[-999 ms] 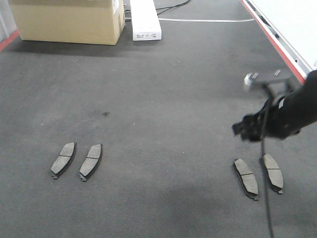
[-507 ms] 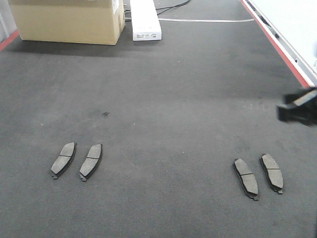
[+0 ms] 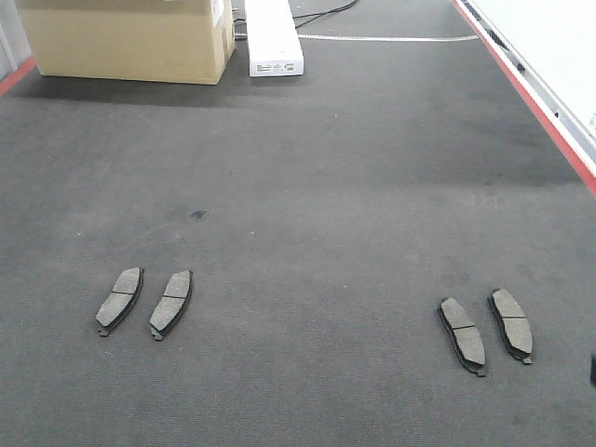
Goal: Move and align brake pads A on conveyor
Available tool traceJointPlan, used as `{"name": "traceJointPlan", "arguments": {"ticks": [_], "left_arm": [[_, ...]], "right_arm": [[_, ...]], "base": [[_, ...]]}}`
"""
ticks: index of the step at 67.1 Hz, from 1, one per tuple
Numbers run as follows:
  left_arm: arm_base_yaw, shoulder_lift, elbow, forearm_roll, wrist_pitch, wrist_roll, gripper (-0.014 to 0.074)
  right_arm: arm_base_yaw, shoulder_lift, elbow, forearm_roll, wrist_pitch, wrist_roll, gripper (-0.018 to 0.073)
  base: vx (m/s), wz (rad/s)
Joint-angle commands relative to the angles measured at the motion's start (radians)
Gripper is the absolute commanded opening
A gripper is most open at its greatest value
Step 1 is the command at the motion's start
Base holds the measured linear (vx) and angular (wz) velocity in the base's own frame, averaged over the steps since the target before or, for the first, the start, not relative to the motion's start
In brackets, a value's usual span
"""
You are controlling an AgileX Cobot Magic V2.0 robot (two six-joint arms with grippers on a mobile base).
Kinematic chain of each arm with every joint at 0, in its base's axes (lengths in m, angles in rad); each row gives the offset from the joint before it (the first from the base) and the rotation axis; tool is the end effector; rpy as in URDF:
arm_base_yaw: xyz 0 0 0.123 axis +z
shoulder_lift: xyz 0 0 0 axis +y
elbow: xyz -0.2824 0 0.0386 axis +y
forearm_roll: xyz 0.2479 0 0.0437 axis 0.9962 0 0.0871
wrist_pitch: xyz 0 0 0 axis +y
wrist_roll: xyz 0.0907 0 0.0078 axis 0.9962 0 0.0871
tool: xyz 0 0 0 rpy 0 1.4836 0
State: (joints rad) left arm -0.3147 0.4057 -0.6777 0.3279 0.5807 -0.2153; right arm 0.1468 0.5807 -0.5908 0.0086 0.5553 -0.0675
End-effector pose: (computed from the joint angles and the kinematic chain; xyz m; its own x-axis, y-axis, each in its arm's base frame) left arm 0.0722 -0.0065 0.3610 -0.1768 0.1215 -0.9767 0.1511 0.9839 0.0950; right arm 0.1128 0.0171 0.3160 -0.4276 -0.1240 -0.8954 -0.1763 0.9830 -0.0520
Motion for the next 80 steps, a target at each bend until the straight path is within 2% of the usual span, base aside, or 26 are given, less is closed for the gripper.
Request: {"name": "traceJointPlan", "arguments": {"ticks": [1,15,80], "left_arm": [[-0.001,0.007,-0.022,0.01,-0.069,-0.002,-0.0006],[-0.001,0.007,-0.022,0.01,-0.069,-0.002,-0.0006],[-0.001,0.007,-0.022,0.009,-0.066,-0.002,-0.0006]], "right_arm": [[-0.007,-0.043,0.022,-0.009,-0.112,-0.009,-0.0011],[-0.007,-0.1,0.059,-0.009,-0.123,-0.009,-0.0011],[-0.007,-0.1,0.059,-0.009,-0.122,-0.009,-0.0011]], "base": [[0.0,0.0],[0.0,0.0],[0.0,0.0]]}}
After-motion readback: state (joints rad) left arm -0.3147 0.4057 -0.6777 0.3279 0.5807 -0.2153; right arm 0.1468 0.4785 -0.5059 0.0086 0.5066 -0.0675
